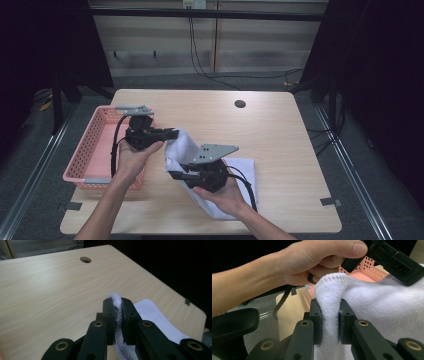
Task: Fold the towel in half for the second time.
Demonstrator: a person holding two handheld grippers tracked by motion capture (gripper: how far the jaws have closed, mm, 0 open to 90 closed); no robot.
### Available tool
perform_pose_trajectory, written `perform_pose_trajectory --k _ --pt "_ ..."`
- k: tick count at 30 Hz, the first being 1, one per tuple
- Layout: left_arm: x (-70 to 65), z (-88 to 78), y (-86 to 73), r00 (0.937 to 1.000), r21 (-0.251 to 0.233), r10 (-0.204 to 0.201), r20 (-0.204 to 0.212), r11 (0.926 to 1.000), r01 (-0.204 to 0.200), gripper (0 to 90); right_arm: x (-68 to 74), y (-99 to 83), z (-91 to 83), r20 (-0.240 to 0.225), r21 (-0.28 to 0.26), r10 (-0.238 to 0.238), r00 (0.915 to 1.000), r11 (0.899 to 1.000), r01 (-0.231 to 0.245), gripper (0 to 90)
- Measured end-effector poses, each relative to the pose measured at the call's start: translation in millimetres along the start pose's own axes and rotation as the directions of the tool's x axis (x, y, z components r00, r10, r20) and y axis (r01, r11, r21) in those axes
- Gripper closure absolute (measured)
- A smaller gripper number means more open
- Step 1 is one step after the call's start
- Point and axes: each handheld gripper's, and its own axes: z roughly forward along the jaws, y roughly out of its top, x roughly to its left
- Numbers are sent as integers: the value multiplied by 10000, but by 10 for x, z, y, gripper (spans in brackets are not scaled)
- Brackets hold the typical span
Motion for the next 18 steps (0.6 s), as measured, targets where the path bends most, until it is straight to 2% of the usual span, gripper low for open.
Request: perform_pose_trajectory --k 4,5,9,12,14,16,18 --pt "-111 236 -29 9993 293 99 372 9995 -110 827 -31 -195 -143 157 66 246 9996 9997 -247 773" --pt "-150 306 -20 9984 373 137 546 9992 -157 826 -41 -240 -200 168 -52 380 9991 9993 -379 772" --pt "-315 515 29 9964 624 444 722 9969 -489 822 -86 -376 -456 469 -251 583 9972 9980 -571 769" --pt "-432 732 28 9944 889 494 935 9944 -577 818 -116 -530 -649 712 -289 814 9941 9964 -796 766" --pt "-493 912 -21 9942 1231 478 960 9906 -596 817 -145 -660 -738 890 -248 975 9912 9951 -956 763" --pt "-547 1076 -87 9933 1345 529 1031 9887 -666 815 -198 -819 -838 1007 -11 1160 9881 9932 -1165 758" --pt "-601 1265 -138 9916 1605 368 1240 9854 -566 811 -254 -963 -948 1095 52 1458 9832 9891 -1472 753"
